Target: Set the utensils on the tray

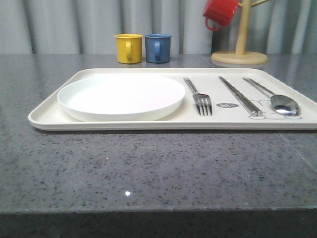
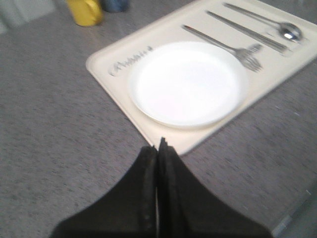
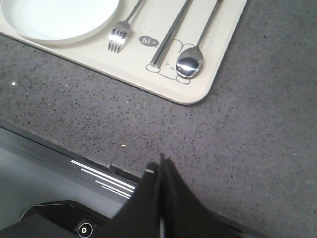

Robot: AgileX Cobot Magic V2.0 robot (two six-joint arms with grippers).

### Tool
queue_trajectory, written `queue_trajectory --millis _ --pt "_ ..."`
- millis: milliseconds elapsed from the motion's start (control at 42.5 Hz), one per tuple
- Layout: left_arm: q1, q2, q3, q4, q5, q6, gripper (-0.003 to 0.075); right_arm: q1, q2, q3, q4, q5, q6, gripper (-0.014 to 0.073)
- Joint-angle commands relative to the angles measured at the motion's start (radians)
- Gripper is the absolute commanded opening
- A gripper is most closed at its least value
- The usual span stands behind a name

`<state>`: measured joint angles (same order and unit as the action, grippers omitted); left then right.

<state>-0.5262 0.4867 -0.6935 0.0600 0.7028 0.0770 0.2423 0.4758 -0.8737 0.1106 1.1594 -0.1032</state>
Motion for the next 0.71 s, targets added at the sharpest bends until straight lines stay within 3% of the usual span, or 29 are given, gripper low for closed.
queue_trajectory --millis 0,141,306,683 --pt "0.108 -0.088 0.133 0.017 -0.324 -0.003 -0.0020 -0.001 0.006 -0.022 -0.002 -0.062 0.001 -0.0118" --pt "0.275 -0.257 0.384 -0.036 -0.580 -0.003 -0.0020 -0.001 0.006 -0.022 -0.002 -0.062 0.001 -0.0118" --pt "0.430 -0.412 0.584 -0.071 -0.723 -0.003 -0.0020 -0.001 0.006 -0.022 -0.002 -0.062 0.001 -0.0118" --pt "0.497 -0.491 0.709 -0.142 -0.801 -0.003 -0.0020 -0.001 0.006 -0.022 -0.002 -0.062 0.001 -0.0118"
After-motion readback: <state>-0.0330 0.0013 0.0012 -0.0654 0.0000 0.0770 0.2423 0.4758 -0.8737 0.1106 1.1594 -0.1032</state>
